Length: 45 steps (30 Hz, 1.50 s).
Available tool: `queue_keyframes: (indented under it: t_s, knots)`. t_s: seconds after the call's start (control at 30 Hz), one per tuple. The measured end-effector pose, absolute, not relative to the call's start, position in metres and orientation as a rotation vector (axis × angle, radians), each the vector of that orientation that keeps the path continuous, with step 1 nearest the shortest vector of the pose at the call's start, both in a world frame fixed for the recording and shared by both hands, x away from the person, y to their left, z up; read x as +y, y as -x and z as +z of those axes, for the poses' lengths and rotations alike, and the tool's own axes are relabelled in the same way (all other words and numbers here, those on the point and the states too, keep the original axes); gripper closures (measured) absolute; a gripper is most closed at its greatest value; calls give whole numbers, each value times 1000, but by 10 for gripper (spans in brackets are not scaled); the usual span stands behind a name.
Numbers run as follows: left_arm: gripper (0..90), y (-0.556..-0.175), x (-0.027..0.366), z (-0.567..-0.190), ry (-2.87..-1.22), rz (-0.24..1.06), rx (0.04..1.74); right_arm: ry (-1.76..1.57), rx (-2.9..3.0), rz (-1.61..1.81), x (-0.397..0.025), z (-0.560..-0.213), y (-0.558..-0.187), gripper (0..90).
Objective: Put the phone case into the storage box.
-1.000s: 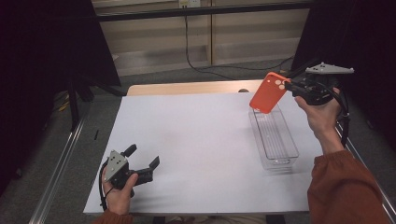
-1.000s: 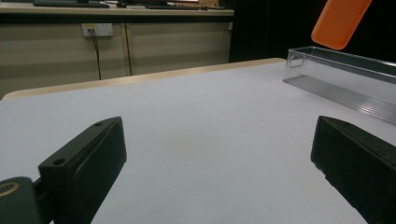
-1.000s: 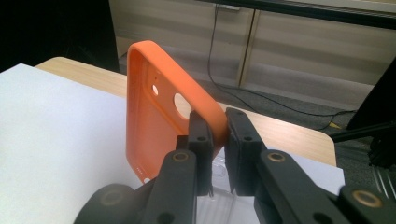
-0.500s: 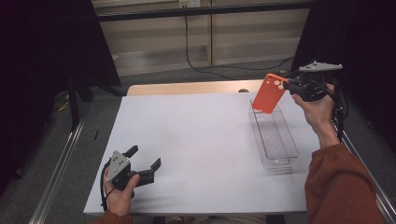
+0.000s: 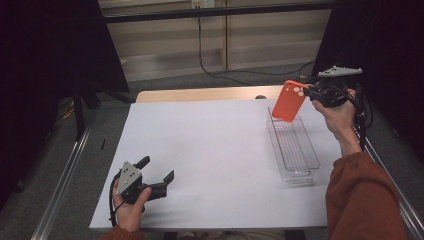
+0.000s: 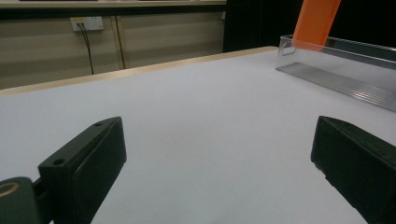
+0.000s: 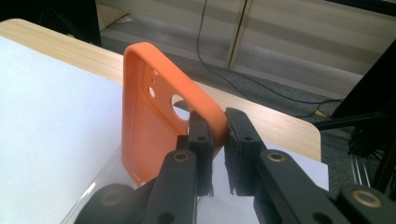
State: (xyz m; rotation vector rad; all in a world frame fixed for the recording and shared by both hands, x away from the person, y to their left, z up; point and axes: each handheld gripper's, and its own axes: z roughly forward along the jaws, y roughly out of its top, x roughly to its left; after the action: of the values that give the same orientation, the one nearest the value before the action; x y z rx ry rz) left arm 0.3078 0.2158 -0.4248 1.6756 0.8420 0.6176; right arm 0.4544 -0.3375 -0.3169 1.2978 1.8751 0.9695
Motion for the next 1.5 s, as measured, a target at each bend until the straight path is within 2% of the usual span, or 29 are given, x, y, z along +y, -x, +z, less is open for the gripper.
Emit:
queue_keyframes:
  t_s: [0.67,1.5]
  knots:
    - [32,-309,217,-426,-1689,611,842,-1256,1966,869,-331,-341,-479,811]
    - [31,-310,217,-426,-1688,624,851,-1197,2005,800,-317,-345,-487,807]
